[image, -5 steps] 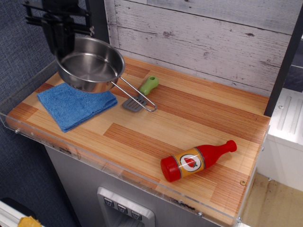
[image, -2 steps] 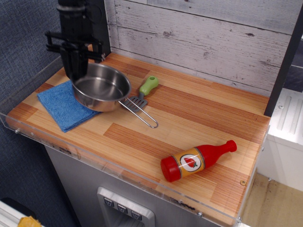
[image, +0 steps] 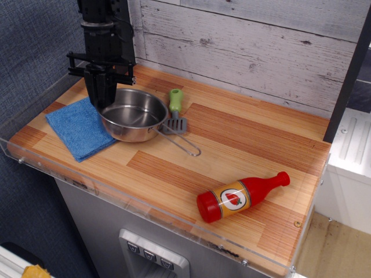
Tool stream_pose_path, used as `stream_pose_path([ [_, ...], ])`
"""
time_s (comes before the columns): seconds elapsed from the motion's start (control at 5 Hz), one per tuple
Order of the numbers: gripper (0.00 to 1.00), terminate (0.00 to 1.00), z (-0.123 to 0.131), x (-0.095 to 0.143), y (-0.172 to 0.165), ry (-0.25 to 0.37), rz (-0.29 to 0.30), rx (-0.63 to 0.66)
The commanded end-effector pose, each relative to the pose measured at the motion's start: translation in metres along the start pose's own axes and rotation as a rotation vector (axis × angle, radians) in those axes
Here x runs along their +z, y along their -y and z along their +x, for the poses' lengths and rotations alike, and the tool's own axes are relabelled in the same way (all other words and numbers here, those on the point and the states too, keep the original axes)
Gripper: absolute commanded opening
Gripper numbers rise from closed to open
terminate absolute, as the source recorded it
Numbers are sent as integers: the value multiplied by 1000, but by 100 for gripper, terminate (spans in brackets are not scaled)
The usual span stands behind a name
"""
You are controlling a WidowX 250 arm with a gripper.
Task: Place the silver pot on the blue towel.
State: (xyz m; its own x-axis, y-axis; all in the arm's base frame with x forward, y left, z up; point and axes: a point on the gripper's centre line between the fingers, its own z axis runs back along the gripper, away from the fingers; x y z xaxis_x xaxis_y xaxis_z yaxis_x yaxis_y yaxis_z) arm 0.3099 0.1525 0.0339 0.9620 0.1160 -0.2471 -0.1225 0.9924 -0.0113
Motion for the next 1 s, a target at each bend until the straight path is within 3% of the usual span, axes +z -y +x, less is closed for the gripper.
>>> stream_pose_path([
  [0.0,100,0,-5,15,5,10,25,17],
  [0.8,100,0,-4,20,9,11,32,11],
])
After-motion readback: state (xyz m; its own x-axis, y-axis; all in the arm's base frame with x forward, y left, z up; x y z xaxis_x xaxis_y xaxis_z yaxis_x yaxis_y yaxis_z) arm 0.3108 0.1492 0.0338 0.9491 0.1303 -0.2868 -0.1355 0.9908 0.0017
